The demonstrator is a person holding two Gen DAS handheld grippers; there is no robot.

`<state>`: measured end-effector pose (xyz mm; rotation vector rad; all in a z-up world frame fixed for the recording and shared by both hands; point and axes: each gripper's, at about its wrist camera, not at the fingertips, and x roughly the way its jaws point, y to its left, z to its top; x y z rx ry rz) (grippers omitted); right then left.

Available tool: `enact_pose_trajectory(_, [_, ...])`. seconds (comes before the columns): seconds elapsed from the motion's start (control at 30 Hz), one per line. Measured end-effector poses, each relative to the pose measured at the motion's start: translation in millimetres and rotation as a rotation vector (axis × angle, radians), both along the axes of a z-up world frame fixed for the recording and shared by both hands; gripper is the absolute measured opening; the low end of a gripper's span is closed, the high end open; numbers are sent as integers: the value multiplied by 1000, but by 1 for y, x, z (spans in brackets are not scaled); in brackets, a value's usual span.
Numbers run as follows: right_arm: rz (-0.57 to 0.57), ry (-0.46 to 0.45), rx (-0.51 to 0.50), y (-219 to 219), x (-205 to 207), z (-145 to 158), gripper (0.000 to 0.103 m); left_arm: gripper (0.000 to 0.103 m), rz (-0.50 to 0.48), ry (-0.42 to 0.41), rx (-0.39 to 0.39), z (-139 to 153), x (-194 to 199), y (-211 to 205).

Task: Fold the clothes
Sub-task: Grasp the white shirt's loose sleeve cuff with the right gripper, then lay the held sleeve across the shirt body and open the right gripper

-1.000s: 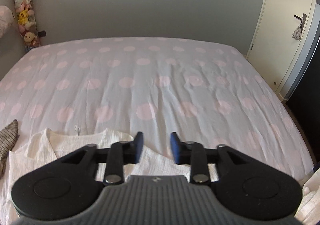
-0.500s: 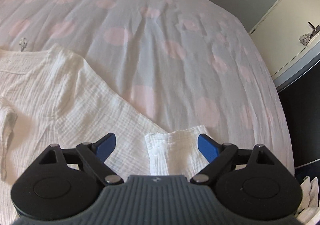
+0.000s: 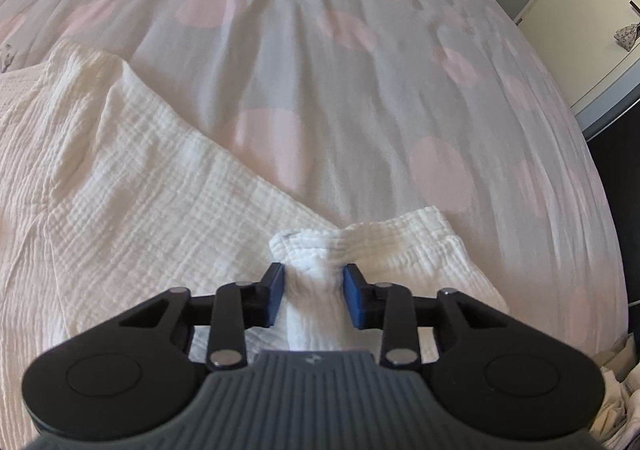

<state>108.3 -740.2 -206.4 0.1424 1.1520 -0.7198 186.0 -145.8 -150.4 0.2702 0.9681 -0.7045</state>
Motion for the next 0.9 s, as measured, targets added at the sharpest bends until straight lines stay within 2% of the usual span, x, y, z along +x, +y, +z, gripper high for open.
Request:
enact_pose_trajectory(0.17, [-3,-34,-41,5,-7,20,12,37,7,-1,-9,5,-3,1])
enact_pose_trajectory(0.37, [-29,-173,-92,15,-21,85,12,37,27,-14,-40,16,-10,11])
enact_pose_trajectory(0.57, [11,-330,-118,52,-22,154,12,37,28,-26,-55,25,-20,24])
enact_pose_trajectory(0.73, [85,-419,-108,94,3,198,12,37,43,-29,-99,31,-27,38])
enact_pose_trajectory(0.9, [161,-474,-90,136,41,224,12,37,63,-13,-135,29,-29,49])
